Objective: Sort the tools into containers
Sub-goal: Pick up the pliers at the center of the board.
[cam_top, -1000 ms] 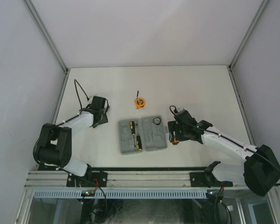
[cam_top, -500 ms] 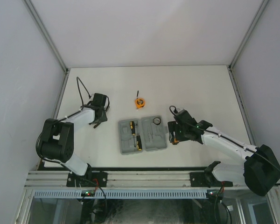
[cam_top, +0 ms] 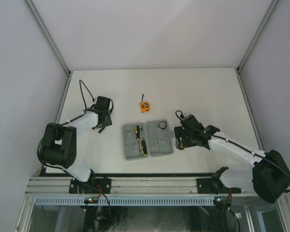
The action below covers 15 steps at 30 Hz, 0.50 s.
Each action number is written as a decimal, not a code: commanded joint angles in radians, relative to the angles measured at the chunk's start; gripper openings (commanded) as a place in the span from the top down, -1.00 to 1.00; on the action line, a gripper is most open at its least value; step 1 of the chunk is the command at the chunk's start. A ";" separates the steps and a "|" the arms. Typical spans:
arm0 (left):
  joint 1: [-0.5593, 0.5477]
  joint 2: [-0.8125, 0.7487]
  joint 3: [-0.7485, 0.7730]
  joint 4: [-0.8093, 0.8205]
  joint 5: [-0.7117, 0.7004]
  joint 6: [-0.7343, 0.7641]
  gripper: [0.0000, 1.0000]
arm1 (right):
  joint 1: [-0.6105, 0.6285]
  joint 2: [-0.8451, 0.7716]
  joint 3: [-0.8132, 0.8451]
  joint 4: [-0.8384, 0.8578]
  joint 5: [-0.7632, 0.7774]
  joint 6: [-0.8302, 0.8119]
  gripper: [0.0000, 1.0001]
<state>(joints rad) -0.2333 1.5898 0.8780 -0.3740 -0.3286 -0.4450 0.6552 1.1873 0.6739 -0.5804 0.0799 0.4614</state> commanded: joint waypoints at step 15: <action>0.002 0.043 0.071 -0.042 0.052 -0.010 0.26 | 0.006 0.000 0.002 0.033 -0.015 0.015 -0.37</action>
<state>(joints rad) -0.2333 1.6352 0.9077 -0.4316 -0.3164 -0.4595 0.6552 1.1877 0.6739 -0.5777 0.0681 0.4614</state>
